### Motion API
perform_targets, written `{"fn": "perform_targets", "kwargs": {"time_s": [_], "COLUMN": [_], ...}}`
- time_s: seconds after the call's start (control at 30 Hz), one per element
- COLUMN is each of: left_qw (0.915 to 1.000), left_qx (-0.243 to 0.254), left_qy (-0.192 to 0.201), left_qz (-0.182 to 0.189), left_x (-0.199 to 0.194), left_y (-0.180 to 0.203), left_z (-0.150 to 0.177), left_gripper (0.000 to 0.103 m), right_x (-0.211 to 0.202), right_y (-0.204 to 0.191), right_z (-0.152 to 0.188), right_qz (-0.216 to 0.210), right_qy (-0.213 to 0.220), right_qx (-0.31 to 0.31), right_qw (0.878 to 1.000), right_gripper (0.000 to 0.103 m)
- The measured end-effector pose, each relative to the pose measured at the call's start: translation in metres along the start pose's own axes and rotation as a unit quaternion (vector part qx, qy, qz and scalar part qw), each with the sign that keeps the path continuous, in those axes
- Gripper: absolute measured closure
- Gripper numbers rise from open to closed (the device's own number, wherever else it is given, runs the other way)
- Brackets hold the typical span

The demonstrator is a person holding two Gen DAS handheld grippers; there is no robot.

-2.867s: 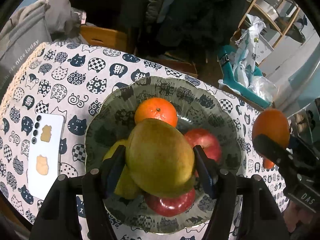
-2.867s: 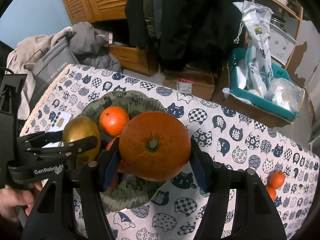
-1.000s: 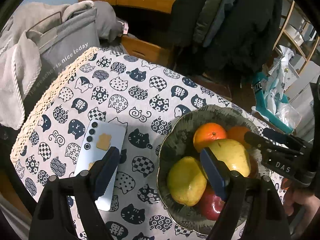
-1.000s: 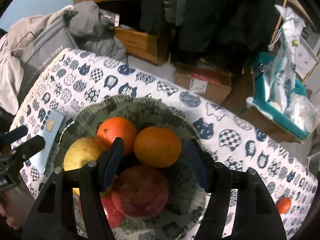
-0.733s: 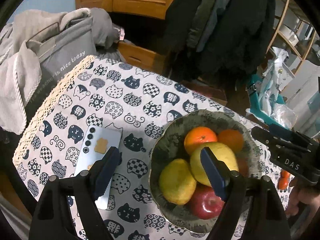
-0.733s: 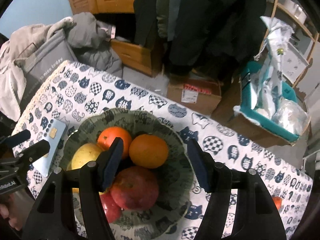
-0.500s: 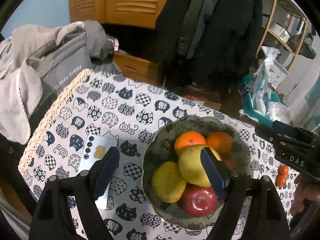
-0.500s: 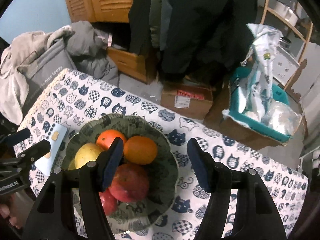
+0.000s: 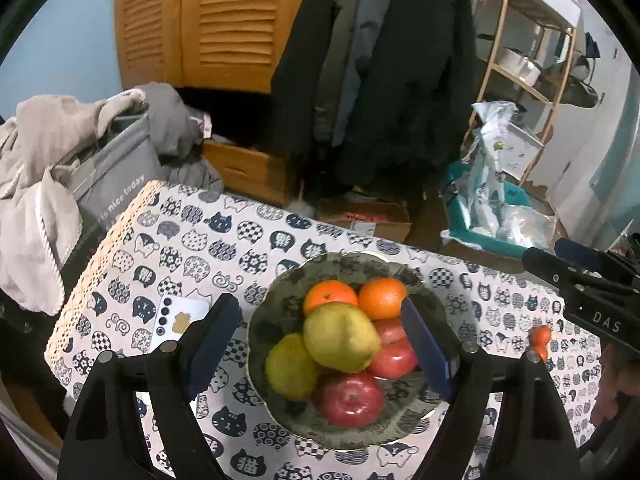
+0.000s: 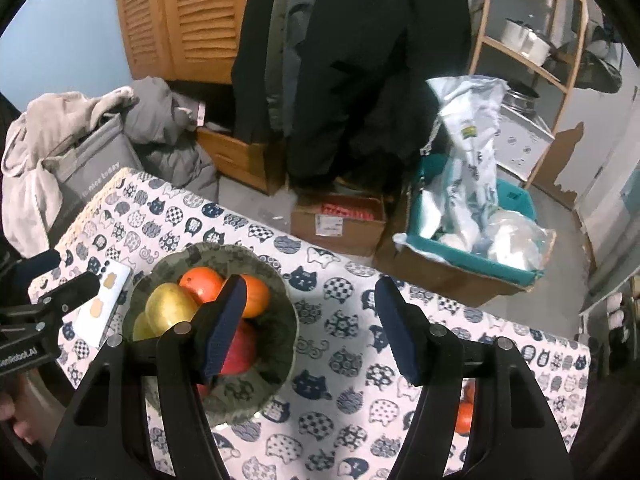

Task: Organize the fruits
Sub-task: 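Lift both open tools away from the bowl toward the two tangerines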

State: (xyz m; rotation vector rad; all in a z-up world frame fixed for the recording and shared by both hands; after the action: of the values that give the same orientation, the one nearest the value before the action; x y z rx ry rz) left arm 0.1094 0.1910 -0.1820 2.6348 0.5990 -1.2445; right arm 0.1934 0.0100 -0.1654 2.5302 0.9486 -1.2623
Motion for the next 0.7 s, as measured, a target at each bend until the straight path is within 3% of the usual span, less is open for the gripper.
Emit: {"fn": "perform_targets", "kwargs": {"time_s": [0.7], "left_qw": [0.9964], "left_qx": [0.062], "left_qy": [0.042], "left_qz": [0.04], "left_x": [-0.058], "left_y": [0.082], "left_z": [0.001], "left_gripper": [0.019], "right_x": [-0.109], "right_y": [0.06], "right_z": [0.039], "right_qz": [0.038], "right_qy": [0.05], "right_qx": [0.031], "right_qw": [0.998], "right_gripper": [0.031]}}
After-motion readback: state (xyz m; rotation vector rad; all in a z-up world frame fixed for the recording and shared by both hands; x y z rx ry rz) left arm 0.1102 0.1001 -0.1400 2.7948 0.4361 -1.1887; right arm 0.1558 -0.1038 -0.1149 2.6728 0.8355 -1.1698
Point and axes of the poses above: each gripper's, at about its wrist camera, not at the fingertips, and x roughly the way its jaws point, y to its right, z to its underside, the point moved 6 cm from there along x, roughly the way its jaws point, and after that the axes turned 11 degrees about -z, right-handed, at the moved point
